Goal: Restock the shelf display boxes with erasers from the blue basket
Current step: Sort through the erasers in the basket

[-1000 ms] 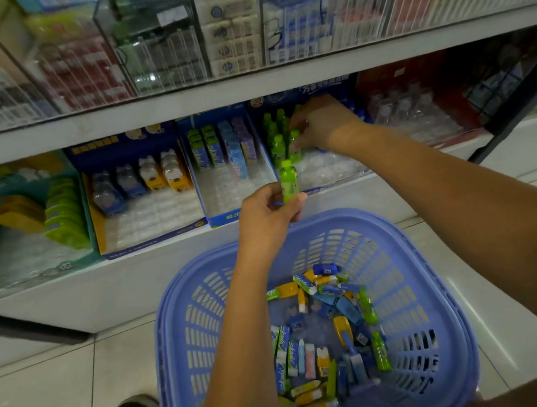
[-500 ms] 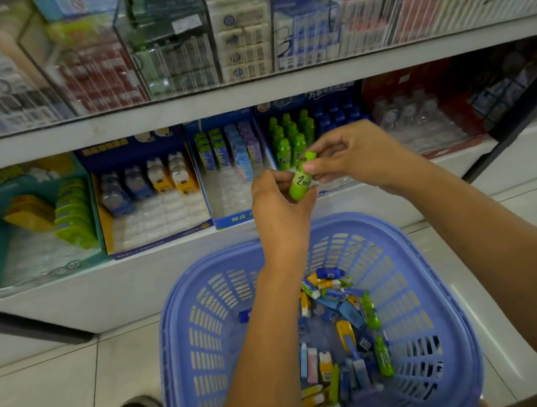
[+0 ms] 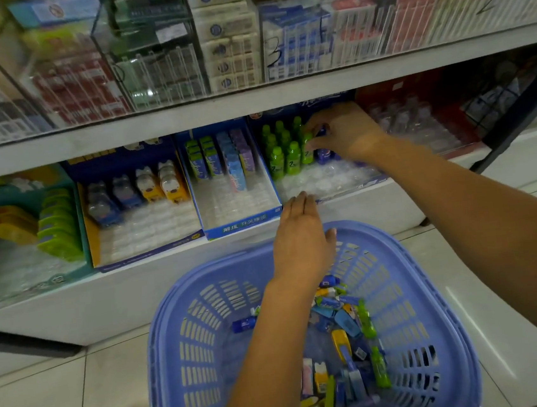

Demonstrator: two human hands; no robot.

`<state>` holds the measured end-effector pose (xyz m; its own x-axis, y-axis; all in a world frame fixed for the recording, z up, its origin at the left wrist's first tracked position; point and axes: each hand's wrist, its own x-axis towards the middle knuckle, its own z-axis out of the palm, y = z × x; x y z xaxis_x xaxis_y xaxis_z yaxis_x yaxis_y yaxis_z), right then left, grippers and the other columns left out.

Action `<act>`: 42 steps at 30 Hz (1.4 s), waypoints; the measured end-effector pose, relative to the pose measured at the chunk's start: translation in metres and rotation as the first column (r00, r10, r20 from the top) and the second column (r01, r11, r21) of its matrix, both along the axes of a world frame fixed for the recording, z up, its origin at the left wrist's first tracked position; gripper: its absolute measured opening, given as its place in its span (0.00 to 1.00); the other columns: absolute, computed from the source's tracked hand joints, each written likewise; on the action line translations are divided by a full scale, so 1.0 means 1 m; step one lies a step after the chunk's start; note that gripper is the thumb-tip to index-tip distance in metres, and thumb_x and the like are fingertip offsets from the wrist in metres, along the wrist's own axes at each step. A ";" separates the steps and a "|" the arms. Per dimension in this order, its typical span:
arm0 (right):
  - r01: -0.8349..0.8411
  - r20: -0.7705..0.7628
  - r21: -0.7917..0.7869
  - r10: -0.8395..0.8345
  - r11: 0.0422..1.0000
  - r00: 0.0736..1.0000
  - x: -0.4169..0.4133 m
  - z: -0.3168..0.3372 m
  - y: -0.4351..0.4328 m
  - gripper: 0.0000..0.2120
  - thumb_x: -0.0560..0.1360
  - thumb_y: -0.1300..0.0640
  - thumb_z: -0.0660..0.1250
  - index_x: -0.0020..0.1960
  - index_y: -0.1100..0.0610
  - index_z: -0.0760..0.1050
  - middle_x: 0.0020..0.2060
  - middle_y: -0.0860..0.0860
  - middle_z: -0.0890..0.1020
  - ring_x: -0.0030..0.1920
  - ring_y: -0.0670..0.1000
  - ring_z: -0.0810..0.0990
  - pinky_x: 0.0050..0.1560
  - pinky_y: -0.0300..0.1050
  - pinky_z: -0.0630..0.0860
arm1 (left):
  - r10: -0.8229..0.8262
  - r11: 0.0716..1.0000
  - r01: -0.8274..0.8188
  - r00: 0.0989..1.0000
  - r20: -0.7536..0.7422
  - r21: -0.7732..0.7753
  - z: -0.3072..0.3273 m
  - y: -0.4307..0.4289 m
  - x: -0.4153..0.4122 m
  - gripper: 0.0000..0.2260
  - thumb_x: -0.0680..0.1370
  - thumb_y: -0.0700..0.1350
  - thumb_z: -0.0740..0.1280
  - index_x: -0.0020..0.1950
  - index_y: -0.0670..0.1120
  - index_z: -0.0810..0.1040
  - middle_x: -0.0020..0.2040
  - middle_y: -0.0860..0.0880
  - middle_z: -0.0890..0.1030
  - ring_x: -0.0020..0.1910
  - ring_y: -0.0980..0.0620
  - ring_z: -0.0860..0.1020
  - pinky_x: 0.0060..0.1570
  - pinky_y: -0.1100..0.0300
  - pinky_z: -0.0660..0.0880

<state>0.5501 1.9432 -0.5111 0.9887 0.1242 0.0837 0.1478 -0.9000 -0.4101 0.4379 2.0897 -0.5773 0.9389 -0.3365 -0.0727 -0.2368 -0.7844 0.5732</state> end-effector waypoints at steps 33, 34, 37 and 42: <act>-0.677 -0.927 -0.307 -0.048 0.669 0.373 -0.208 -0.222 0.013 0.08 0.78 0.59 0.65 0.40 0.61 0.75 0.34 0.55 0.72 0.32 0.53 0.68 0.42 0.46 0.67 | -0.327 0.791 0.605 0.545 -0.772 0.092 -0.176 0.020 -0.118 0.17 0.79 0.42 0.62 0.67 0.39 0.72 0.65 0.38 0.74 0.58 0.40 0.74 0.55 0.50 0.72; -0.683 -0.923 -0.310 -0.039 0.661 0.382 -0.212 -0.227 0.013 0.12 0.78 0.61 0.64 0.36 0.59 0.72 0.32 0.54 0.68 0.30 0.52 0.65 0.42 0.46 0.66 | -0.324 0.795 0.599 0.552 -0.769 0.096 -0.176 0.020 -0.116 0.15 0.79 0.43 0.61 0.64 0.37 0.74 0.62 0.37 0.76 0.55 0.40 0.75 0.52 0.51 0.72; -0.673 -0.925 -0.284 -0.009 0.683 0.380 -0.213 -0.239 0.013 0.18 0.77 0.64 0.65 0.30 0.57 0.66 0.29 0.53 0.66 0.31 0.53 0.66 0.44 0.47 0.68 | -0.321 0.820 0.567 0.573 -0.754 0.082 -0.180 0.024 -0.113 0.14 0.80 0.45 0.61 0.60 0.37 0.77 0.57 0.37 0.78 0.54 0.39 0.76 0.52 0.50 0.72; -0.491 -0.908 -0.159 0.068 0.856 0.413 -0.192 -0.228 0.011 0.06 0.72 0.56 0.73 0.43 0.60 0.82 0.36 0.56 0.80 0.34 0.51 0.73 0.41 0.43 0.73 | -0.214 0.972 0.218 0.677 -0.705 -0.086 -0.186 0.021 -0.106 0.13 0.77 0.45 0.67 0.57 0.37 0.79 0.51 0.38 0.79 0.46 0.47 0.74 0.47 0.54 0.72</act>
